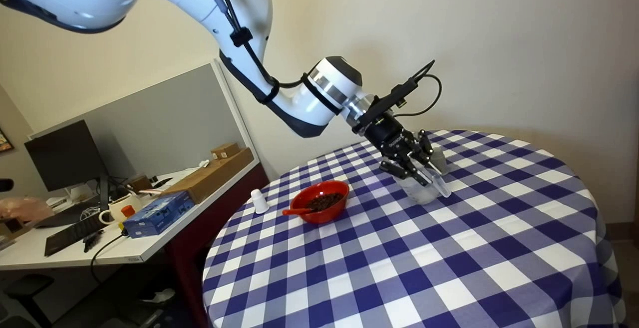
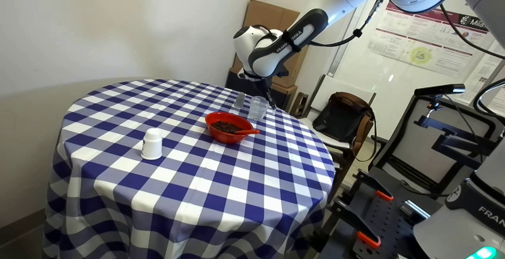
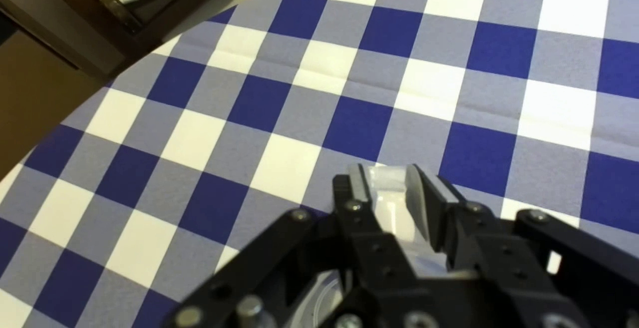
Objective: Pour the contents of the clear jar into the red bowl
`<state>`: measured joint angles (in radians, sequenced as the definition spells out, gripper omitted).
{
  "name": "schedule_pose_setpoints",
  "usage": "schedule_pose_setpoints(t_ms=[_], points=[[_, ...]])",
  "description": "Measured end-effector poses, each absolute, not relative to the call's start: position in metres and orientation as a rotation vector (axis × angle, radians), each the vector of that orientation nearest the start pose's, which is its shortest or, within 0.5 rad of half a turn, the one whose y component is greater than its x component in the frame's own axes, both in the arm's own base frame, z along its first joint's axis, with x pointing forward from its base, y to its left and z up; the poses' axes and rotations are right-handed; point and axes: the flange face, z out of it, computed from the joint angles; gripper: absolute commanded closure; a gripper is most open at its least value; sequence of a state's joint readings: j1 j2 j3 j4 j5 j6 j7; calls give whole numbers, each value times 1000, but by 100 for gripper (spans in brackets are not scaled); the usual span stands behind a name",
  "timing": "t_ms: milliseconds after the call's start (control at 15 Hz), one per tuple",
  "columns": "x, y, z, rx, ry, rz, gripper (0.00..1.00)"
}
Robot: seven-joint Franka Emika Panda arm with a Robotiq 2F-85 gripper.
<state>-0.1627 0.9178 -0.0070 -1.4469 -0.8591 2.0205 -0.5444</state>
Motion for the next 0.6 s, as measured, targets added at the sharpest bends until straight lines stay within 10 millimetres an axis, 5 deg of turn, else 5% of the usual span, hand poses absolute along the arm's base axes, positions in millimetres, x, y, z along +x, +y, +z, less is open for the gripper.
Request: schedule_pose_setpoints(t_ms=[600], points=[[681,-171,130,2360,1074,-835,89]])
